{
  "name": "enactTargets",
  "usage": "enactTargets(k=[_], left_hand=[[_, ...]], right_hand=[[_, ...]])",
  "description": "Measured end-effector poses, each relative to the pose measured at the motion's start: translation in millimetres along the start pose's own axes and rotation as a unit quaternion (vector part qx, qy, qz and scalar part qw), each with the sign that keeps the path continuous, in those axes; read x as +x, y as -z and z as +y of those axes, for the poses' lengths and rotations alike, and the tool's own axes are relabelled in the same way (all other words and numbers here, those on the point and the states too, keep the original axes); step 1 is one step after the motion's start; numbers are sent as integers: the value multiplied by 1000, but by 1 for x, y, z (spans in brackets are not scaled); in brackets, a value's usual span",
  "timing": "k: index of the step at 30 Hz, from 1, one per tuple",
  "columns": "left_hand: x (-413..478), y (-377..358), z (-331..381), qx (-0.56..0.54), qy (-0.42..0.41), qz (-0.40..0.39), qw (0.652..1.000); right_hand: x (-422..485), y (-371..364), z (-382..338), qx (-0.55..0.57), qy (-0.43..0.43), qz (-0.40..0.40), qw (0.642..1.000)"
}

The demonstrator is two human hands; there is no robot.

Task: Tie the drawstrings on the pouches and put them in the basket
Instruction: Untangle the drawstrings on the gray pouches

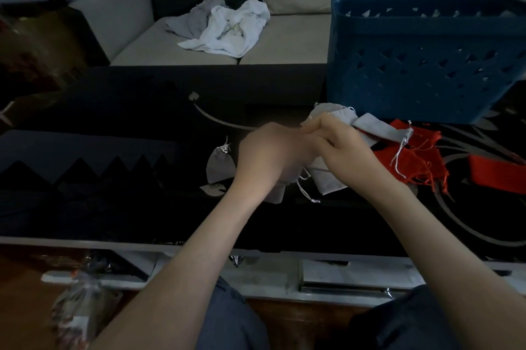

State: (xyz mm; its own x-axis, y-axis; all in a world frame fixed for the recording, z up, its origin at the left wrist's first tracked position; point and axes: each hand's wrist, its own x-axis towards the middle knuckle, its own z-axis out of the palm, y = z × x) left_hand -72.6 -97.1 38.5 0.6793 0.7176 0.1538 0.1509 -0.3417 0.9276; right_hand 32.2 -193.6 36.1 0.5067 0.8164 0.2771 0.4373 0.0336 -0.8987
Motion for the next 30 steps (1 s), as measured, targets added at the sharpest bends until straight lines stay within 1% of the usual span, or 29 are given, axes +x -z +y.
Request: enactTargets(k=[2,5,9,13,17,21,23,26,30], left_hand=[[-1,-1,0,-7,3,-4,1000],[-1,-1,0,-21,10,-7,1000],[-1,0,0,-40,19,-14,999],[-2,-2,0,-72,35,-9,997],[-1,-3,2,-94,68,-49,992],[-1,-5,4,-112,82,-96,986],[0,-5,4,-117,82,-87,986],[0,-3,3,-123,77,-59,988],[-1,-5,3,-158,71,-30,984]], right_hand=[[-1,0,-1,15,-11,9,1000],[-1,0,-3,7,-21,22,1000],[1,0,-4,-21,-28,29,999],[2,-1,-1,-76,-20,37,996],[1,1,1,-131,1,53,990],[1,1,0,-138,8,64,988],[0,0,-3,-117,2,70,991],[1,-1,-6,-75,-39,68,994],[2,-4,-4,-90,-83,32,992]])
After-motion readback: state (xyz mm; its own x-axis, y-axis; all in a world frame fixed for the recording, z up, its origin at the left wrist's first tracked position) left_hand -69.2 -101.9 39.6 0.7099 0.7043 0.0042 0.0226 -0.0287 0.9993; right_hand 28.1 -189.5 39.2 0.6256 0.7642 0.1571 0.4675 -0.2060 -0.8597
